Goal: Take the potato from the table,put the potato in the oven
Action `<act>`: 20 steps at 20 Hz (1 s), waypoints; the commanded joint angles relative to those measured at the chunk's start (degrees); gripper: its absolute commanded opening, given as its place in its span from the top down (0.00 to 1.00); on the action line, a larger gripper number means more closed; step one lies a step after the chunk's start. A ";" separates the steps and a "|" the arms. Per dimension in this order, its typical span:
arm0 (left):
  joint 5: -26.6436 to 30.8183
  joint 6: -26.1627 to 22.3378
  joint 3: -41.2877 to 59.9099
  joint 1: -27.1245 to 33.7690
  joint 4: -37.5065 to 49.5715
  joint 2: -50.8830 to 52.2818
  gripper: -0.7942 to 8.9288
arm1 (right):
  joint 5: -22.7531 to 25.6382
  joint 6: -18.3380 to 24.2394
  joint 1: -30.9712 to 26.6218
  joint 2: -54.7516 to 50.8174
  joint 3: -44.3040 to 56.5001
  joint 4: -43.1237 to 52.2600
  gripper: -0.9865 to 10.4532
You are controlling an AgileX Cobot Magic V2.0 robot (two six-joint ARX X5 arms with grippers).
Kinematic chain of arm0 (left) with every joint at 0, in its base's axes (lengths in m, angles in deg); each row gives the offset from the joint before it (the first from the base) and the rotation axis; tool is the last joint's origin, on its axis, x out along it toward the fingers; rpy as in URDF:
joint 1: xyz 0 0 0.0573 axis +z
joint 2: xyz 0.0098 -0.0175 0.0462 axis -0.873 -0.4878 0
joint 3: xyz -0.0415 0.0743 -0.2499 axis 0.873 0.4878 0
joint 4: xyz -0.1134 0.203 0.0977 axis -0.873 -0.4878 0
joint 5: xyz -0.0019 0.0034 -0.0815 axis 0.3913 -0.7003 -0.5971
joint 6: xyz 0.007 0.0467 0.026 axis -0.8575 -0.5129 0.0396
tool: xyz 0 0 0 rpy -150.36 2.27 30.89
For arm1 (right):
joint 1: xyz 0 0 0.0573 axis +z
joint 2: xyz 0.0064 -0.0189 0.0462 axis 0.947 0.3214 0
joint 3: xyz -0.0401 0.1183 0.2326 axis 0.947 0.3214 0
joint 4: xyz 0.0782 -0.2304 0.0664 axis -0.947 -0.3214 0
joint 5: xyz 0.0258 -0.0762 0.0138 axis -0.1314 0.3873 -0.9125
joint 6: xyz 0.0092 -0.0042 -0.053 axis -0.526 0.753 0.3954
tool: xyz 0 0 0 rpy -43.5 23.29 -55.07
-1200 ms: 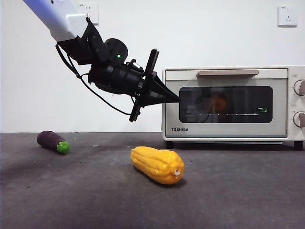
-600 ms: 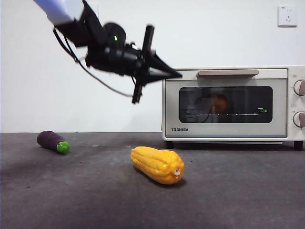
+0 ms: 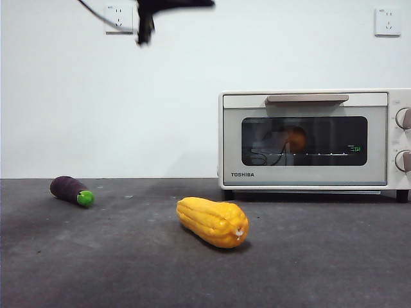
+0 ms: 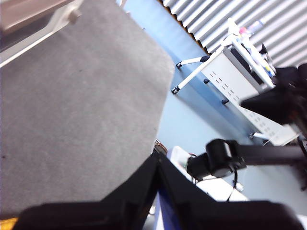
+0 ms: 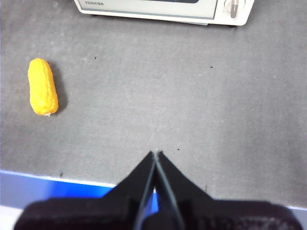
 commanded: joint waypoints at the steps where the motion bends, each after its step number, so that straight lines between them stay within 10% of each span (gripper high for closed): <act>1: -0.04 -4.09 0.07 -0.22 -2.14 4.24 0.92 | 0.04 -0.46 0.04 0.44 -0.15 0.28 0.91; 7: 0.31 1.33 0.07 -4.09 -4.13 17.42 0.92 | 0.07 -0.48 0.04 0.57 -0.15 0.31 0.91; 14: 33.92 12.68 0.07 -15.34 -7.78 31.06 0.92 | 0.07 -0.48 0.04 0.57 -0.15 0.28 0.91; 20: 34.49 12.48 0.07 -16.00 -8.31 35.63 0.92 | 0.07 -0.46 0.04 0.57 -0.15 0.26 0.91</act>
